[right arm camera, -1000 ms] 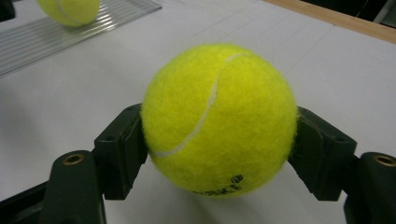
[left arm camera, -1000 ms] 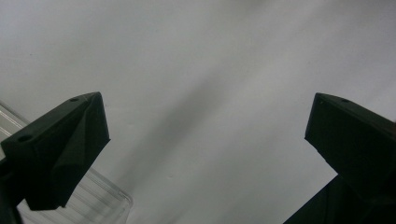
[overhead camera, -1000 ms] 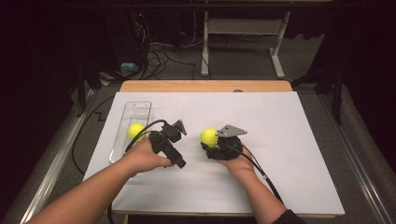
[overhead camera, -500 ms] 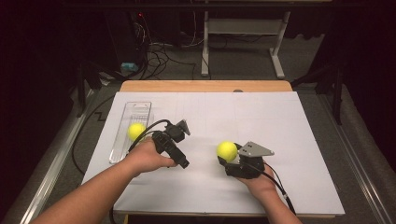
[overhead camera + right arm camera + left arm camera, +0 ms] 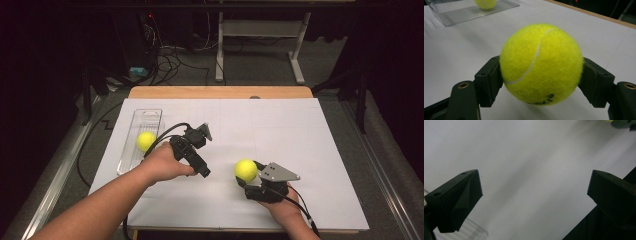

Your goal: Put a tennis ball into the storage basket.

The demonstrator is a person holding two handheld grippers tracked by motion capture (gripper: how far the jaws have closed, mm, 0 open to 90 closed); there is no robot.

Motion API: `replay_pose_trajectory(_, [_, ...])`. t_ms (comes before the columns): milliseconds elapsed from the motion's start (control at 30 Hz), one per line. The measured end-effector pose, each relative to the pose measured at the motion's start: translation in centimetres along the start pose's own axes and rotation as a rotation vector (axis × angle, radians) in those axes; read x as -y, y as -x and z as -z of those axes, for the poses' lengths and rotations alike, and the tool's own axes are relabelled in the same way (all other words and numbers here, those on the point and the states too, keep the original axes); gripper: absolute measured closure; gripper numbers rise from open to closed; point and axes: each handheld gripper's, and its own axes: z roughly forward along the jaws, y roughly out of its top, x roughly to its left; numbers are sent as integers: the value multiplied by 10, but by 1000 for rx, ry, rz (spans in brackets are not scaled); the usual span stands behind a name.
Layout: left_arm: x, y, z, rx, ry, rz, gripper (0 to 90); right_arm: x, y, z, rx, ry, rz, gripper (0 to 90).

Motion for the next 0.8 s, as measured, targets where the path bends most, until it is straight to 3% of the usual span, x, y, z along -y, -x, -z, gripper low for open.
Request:
replay_pose_trajectory(400, [-14, 18, 12, 12, 6, -35, 7, -7, -23, -10, -75, 32, 12, 271])
replay_pose_trajectory(800, [-30, 36, 3, 57, -7, -70, 7, -11, -37, -14, -124, 47, 28, 272])
